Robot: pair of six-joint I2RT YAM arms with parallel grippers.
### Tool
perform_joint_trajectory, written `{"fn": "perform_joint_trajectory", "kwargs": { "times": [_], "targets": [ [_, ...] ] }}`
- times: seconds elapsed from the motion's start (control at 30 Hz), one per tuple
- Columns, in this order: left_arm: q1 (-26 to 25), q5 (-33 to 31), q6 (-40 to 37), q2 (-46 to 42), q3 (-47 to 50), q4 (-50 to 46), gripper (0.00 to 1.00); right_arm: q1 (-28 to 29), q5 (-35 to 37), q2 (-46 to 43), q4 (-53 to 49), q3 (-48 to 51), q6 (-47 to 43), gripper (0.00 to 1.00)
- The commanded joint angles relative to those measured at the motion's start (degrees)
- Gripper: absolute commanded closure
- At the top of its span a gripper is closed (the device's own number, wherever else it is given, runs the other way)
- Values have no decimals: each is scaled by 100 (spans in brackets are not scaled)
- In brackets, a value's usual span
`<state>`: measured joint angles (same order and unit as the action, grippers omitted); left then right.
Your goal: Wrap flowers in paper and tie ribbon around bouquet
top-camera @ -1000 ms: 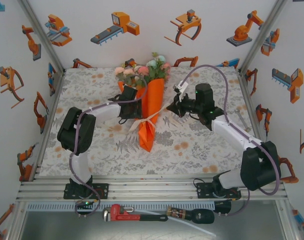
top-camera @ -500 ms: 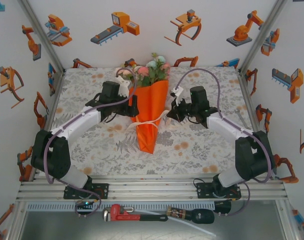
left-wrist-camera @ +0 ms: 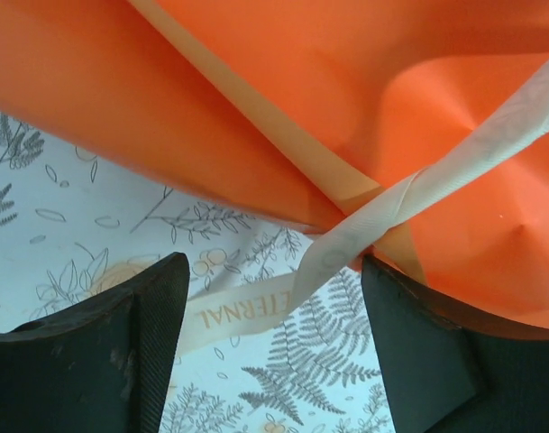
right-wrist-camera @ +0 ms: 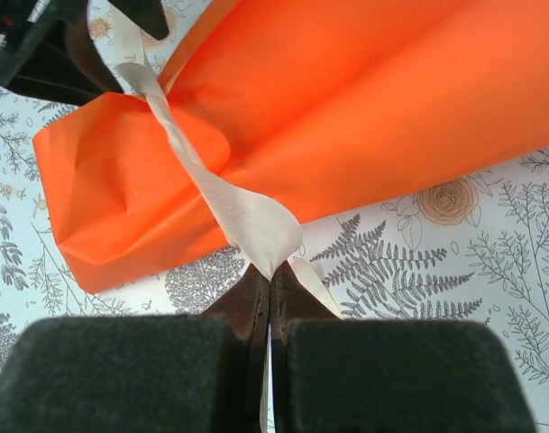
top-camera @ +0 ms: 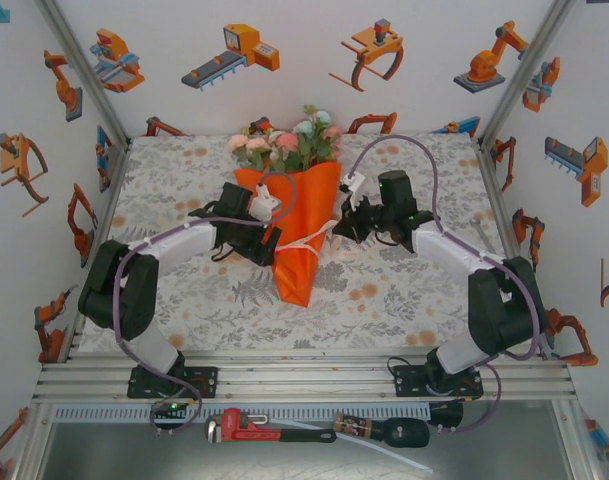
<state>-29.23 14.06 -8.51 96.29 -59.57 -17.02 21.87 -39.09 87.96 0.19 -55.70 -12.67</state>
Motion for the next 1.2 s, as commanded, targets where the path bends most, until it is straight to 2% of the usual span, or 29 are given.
{"fn": "perform_joint_trajectory", "kwargs": {
  "times": [0.0,0.07,0.1,0.27,0.33,0.43,0.57,0.73,0.9,1.07,1.17],
  "targets": [
    [-20,-170,-120,176,-296,-204,58,-11,-67,4,-71,-179,-72,100],
    [1,-244,-55,191,-325,-290,95,-24,108,-43,-47,-119,55,100],
    [26,-288,-3,158,-307,-332,100,-52,182,-67,-20,-84,163,100],
    [278,-702,889,-396,159,-239,100,-523,917,-168,658,288,1901,100],
    [382,-1009,1316,-644,411,-171,100,-793,986,-127,866,428,2568,100],
    [706,-1247,1896,-849,625,-197,100,-1091,1391,-13,815,521,3265,100],
    [1433,-1268,2659,-974,757,-276,100,-1587,2131,243,291,495,4221,100],
    [2277,-1225,3469,-1123,1045,-356,100,-2339,2184,437,-325,493,4856,100],
    [2885,-1268,4062,-1363,1388,-385,100,-2929,3086,80,-525,852,5251,100],
    [3322,-1288,4381,-1445,1576,-432,100,-3560,3690,-321,-471,1161,5565,100],
    [3345,-1135,4417,-1471,1580,-359,100,-3670,3554,-420,-353,1136,5471,100]
  ]
}}
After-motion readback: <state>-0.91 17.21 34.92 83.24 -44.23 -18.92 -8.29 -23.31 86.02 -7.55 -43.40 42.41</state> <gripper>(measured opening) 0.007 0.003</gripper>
